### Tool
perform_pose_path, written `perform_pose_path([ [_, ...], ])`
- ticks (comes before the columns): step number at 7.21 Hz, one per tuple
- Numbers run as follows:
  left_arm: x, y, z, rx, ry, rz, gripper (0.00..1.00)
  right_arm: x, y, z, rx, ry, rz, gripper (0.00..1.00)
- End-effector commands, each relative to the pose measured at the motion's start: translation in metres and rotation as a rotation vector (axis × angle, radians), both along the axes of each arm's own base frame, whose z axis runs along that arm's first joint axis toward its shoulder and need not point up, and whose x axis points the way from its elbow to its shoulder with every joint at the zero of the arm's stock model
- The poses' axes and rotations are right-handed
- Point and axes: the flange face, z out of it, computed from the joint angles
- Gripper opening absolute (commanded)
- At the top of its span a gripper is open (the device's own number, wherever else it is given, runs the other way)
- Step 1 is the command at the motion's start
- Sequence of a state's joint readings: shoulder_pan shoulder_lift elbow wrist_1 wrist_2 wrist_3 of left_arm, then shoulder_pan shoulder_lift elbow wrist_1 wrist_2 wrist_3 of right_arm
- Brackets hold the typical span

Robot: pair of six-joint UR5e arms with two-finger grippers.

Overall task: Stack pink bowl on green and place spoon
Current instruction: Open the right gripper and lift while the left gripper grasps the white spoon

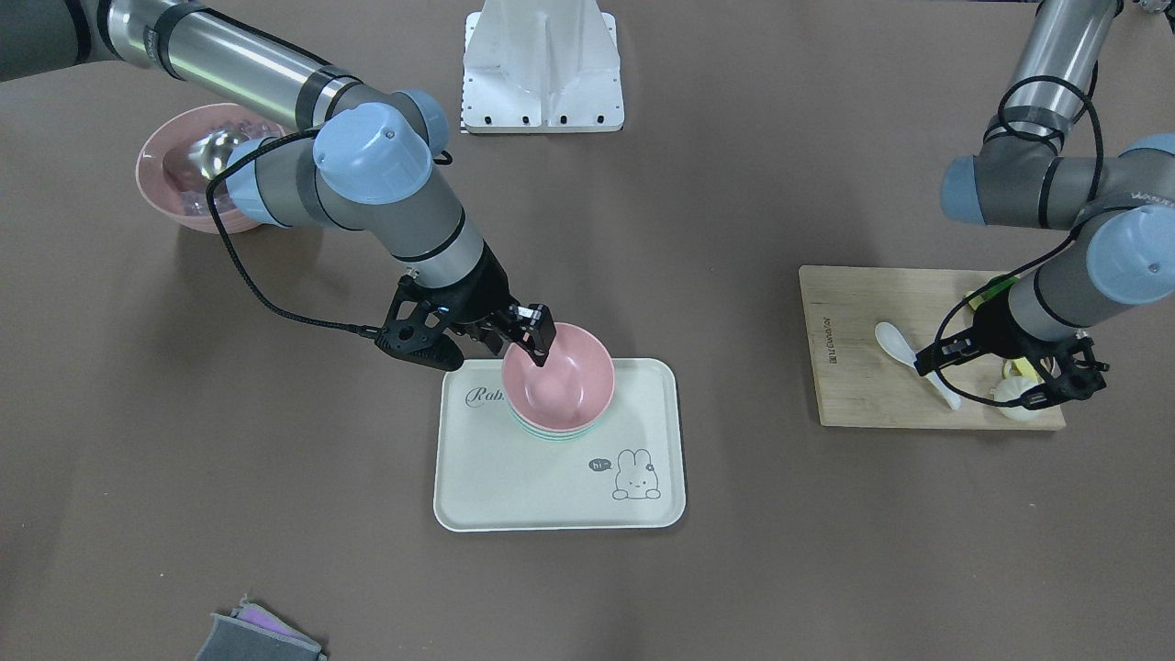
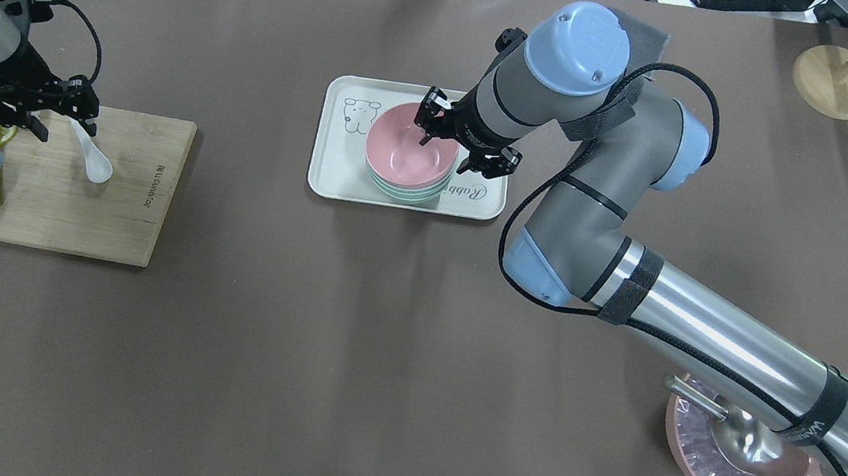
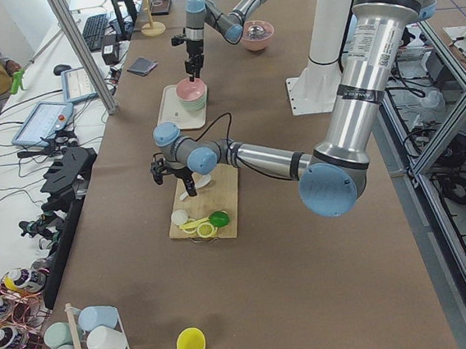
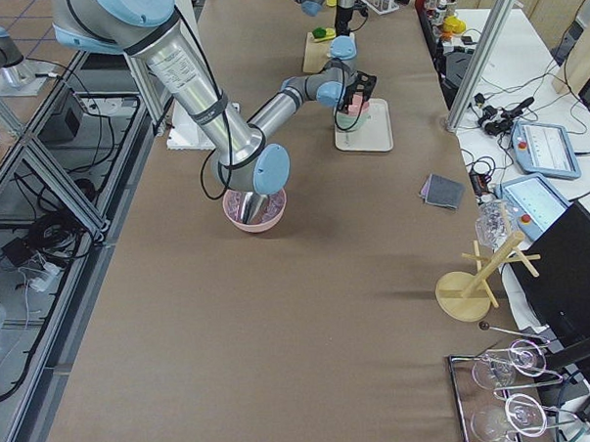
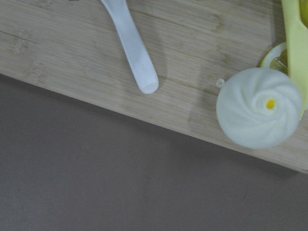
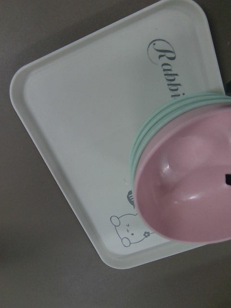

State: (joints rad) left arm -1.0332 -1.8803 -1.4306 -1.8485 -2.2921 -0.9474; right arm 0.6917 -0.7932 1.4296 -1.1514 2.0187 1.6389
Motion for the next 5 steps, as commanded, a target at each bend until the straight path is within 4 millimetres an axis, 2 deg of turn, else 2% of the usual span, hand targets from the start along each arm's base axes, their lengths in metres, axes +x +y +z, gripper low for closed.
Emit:
perform_pose_path([
  [1, 0.017, 0.003, -0.001, -0.015, 0.002, 0.004, 0.63, 0.010, 0.002, -0.002, -0.002, -0.009, 0.003, 1.00],
  [2, 0.022, 0.003, 0.001, -0.011, 0.011, 0.000, 0.62, 0.031, 0.004, 0.014, -0.010, -0.008, 0.005, 1.00],
  [3, 0.022, 0.003, 0.003, -0.017, 0.009, -0.003, 0.41, 0.052, 0.002, 0.028, -0.020, -0.011, 0.000, 1.00],
  [4, 0.022, 0.003, 0.004, -0.019, 0.008, -0.003, 0.09, 0.056, 0.001, 0.033, -0.026, -0.008, -0.003, 1.00],
  [5, 0.023, 0.003, 0.002, -0.016, 0.010, -0.002, 0.00, 0.058, 0.000, 0.037, -0.029, -0.006, 0.000, 1.00],
])
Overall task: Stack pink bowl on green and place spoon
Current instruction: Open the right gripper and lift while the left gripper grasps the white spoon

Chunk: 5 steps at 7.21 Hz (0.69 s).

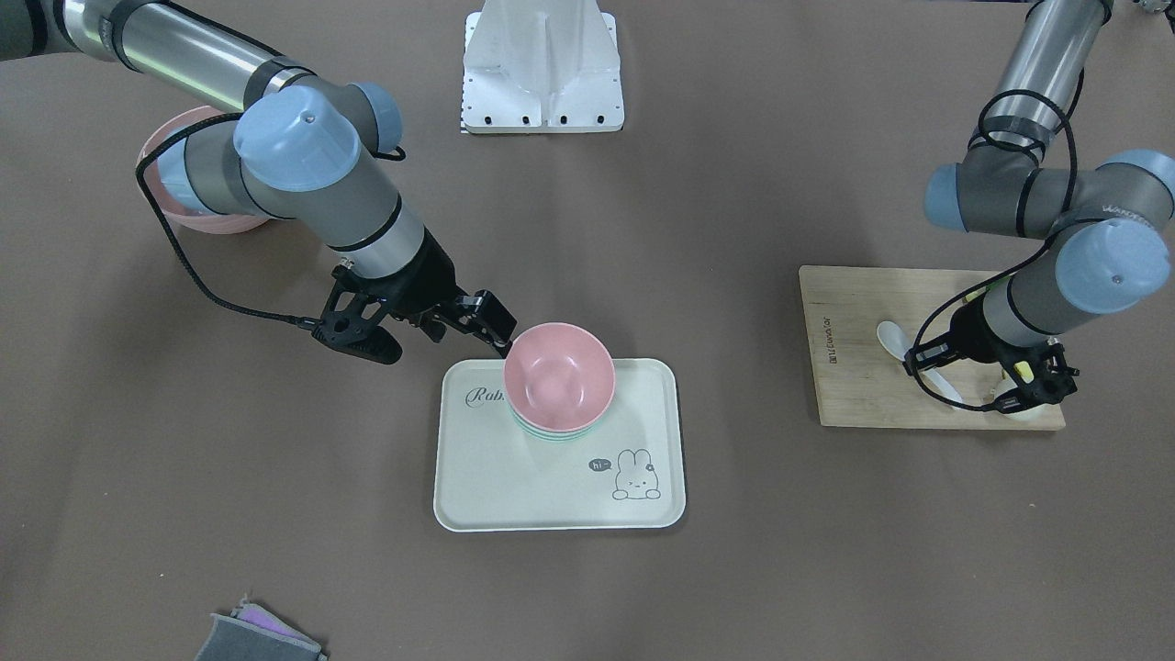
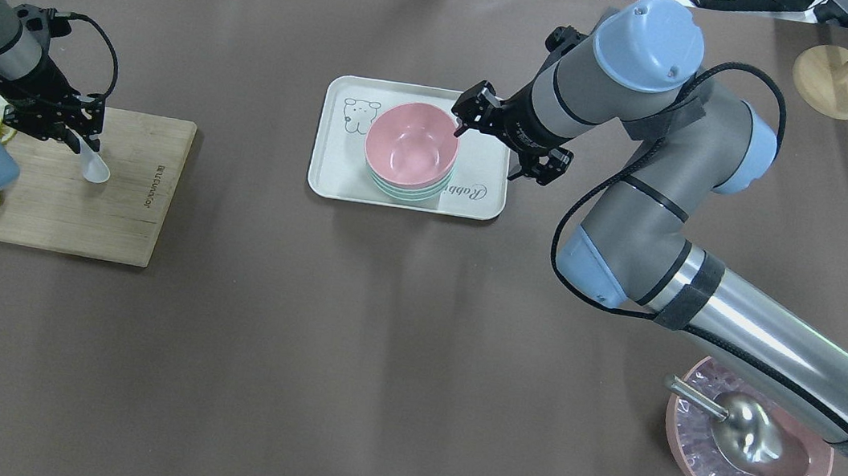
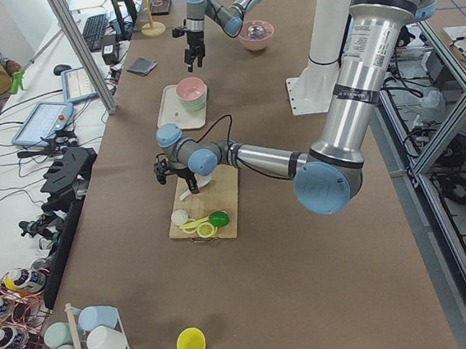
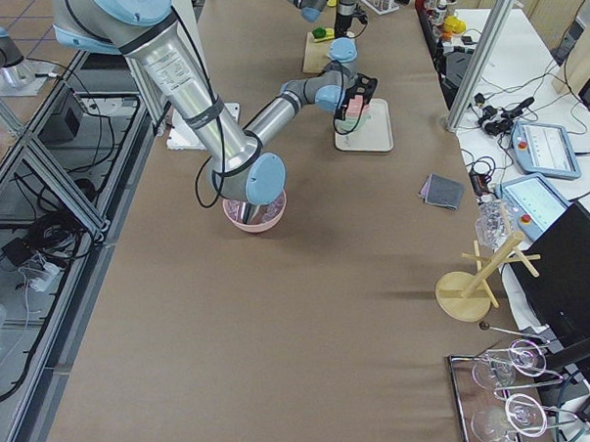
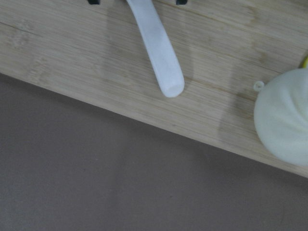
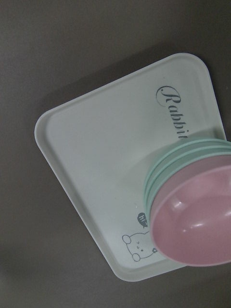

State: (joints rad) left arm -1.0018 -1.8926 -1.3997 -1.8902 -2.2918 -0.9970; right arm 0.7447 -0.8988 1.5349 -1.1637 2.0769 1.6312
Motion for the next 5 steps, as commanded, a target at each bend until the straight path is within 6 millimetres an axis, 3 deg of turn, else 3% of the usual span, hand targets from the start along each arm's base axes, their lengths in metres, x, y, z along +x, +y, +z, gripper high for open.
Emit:
perform_pose_path([
  [1, 0.002, -0.003, -0.010, 0.013, 0.011, -0.001, 0.00, 0.010, -0.003, 0.007, -0.007, 0.002, 0.004, 1.00],
  [2, 0.004, -0.005, -0.028, 0.035, 0.032, 0.001, 0.00, 0.034, -0.004, 0.018, -0.017, -0.003, 0.013, 1.00],
  [3, 0.009, -0.012, -0.068, 0.061, 0.069, -0.022, 0.00, 0.073, -0.005, 0.036, -0.040, -0.017, 0.004, 1.00],
  [4, 0.021, -0.026, -0.133, 0.067, 0.123, -0.078, 0.00, 0.114, -0.014, 0.059, -0.053, -0.019, -0.002, 1.00],
  [5, 0.058, -0.028, -0.193, 0.040, 0.175, -0.108, 0.00, 0.156, -0.014, 0.092, -0.025, 0.003, -0.007, 1.00],
])
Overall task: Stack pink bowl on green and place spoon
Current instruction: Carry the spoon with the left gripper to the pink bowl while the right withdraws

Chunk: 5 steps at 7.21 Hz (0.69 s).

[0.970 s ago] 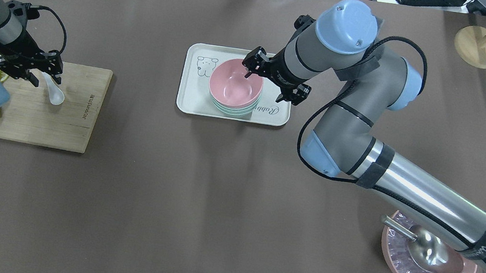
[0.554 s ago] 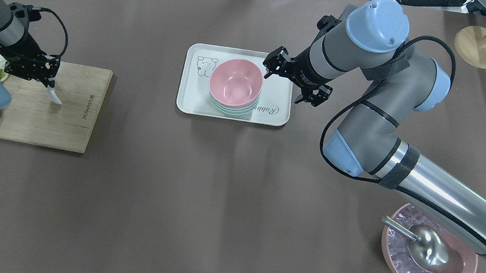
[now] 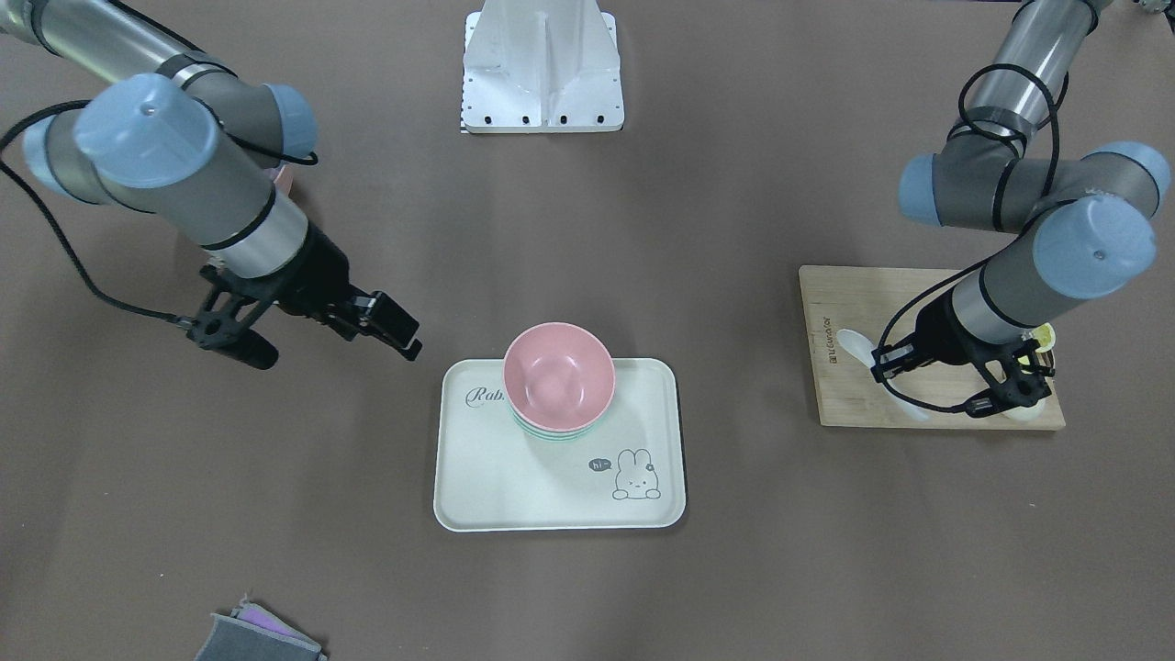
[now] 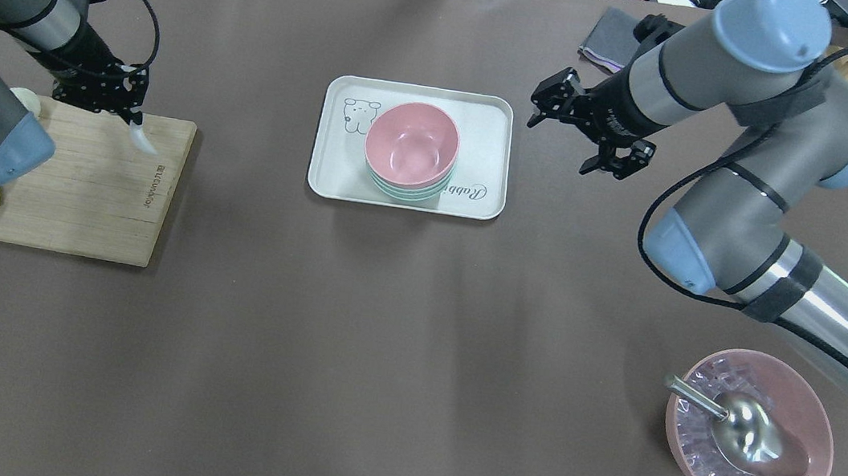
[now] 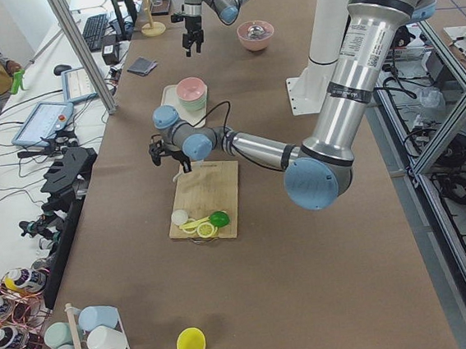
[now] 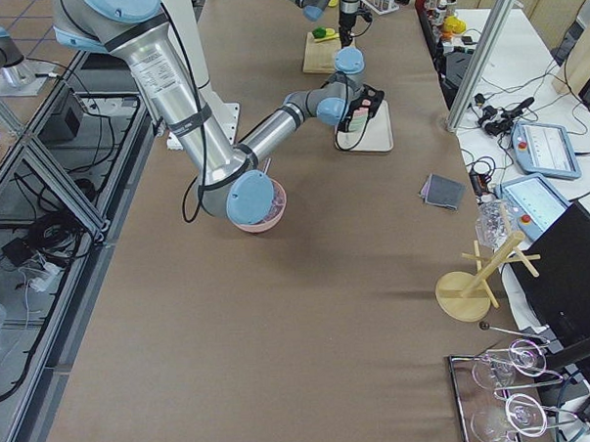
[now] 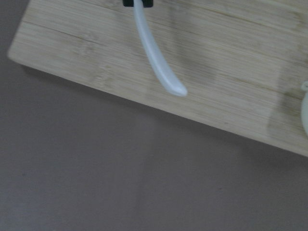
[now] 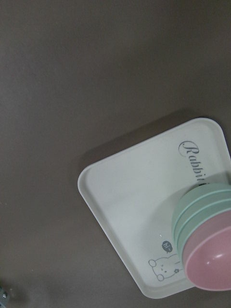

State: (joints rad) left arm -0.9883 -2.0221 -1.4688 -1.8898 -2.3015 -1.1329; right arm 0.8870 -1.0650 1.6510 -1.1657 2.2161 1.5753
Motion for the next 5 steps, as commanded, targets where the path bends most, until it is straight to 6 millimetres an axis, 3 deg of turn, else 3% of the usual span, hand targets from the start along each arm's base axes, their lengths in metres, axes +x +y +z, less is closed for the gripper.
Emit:
perform_pose_path([
  [1, 0.066, -0.001, -0.126, -0.039, 0.107, -0.046, 0.00, 0.090, 0.000, 0.078, 0.071, 0.059, -0.033, 1.00],
  [2, 0.093, 0.004, -0.159, -0.049, 0.130, -0.042, 0.00, 0.126, 0.002, 0.123, 0.122, 0.110, -0.062, 1.00],
  [3, 0.122, -0.003, -0.210, -0.024, 0.141, -0.088, 0.00, 0.155, 0.008, 0.160, 0.169, 0.144, -0.103, 1.00],
  [4, 0.152, -0.006, -0.242, -0.017, 0.146, -0.113, 0.00, 0.171, 0.014, 0.185, 0.200, 0.173, -0.134, 1.00],
  [5, 0.156, -0.004, -0.248, 0.022, 0.185, -0.106, 0.00, 0.176, 0.020, 0.199, 0.206, 0.184, -0.151, 1.00],
])
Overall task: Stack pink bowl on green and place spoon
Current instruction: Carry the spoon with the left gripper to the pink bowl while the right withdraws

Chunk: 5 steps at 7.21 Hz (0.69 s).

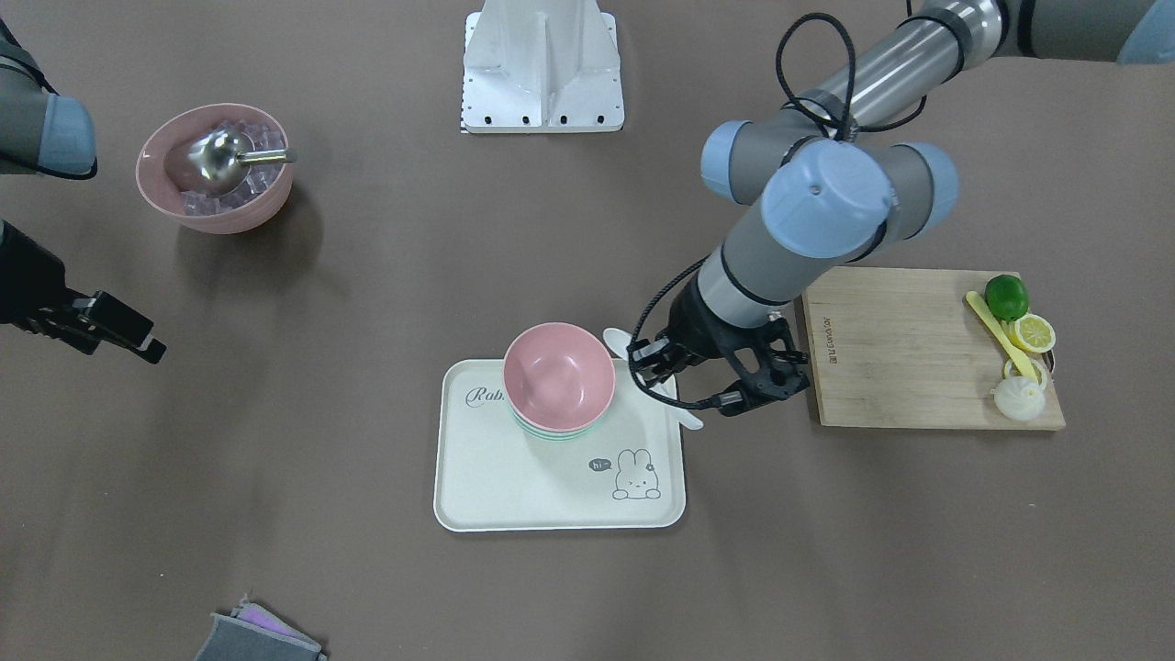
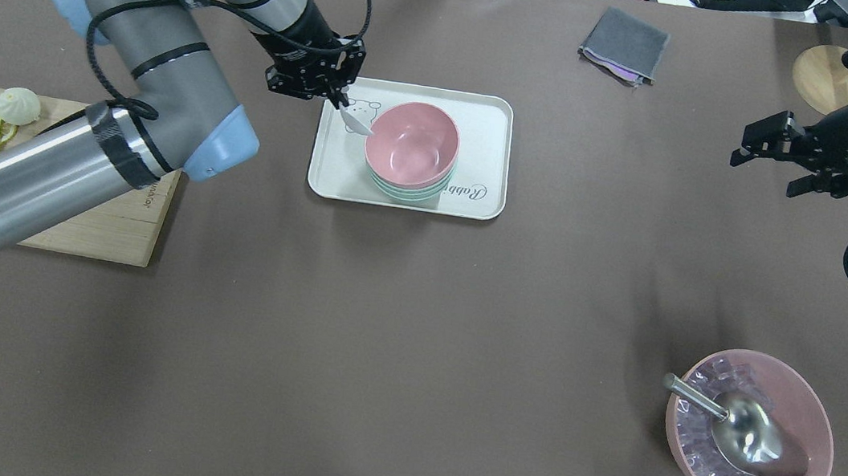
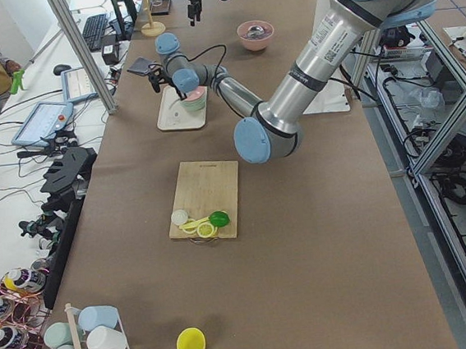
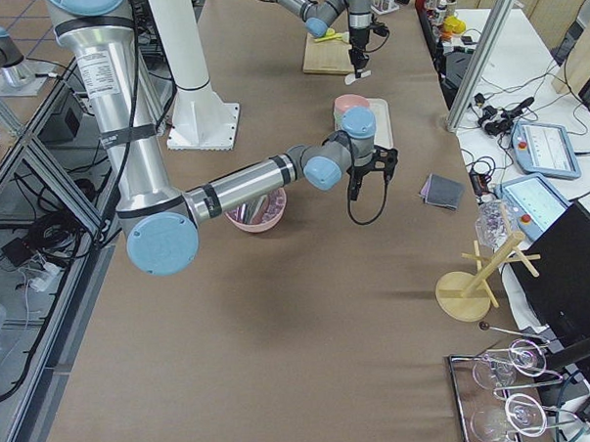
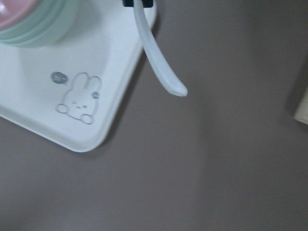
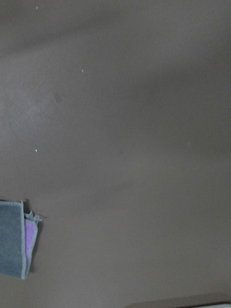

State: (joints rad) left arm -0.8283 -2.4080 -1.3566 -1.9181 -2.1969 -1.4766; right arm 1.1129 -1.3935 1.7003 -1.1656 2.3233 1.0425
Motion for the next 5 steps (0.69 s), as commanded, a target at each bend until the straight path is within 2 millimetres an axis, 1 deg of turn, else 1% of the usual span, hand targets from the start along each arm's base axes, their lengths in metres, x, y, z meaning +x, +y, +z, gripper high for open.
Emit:
perform_pose_path([
  [1, 0.021, 0.009, -0.021, 0.067, 0.062, 0.002, 0.99, 0.017, 0.010, 0.029, 0.028, 0.030, -0.035, 1.00],
  [2, 0.013, 0.014, -0.010, 0.092, 0.090, 0.001, 0.98, 0.019, 0.009, 0.029, 0.028, 0.032, -0.029, 1.00],
  [3, -0.017, 0.035, 0.007, 0.109, 0.112, -0.002, 0.98, 0.026, 0.006, 0.027, 0.029, 0.030, -0.016, 1.00],
  [4, -0.056, 0.048, 0.036, 0.102, 0.110, -0.007, 0.98, 0.033, 0.005, 0.030, 0.027, 0.032, -0.006, 1.00],
  [5, -0.102, 0.043, 0.077, 0.105, 0.101, 0.029, 0.98, 0.049, 0.007, 0.043, 0.050, 0.049, -0.015, 1.00],
])
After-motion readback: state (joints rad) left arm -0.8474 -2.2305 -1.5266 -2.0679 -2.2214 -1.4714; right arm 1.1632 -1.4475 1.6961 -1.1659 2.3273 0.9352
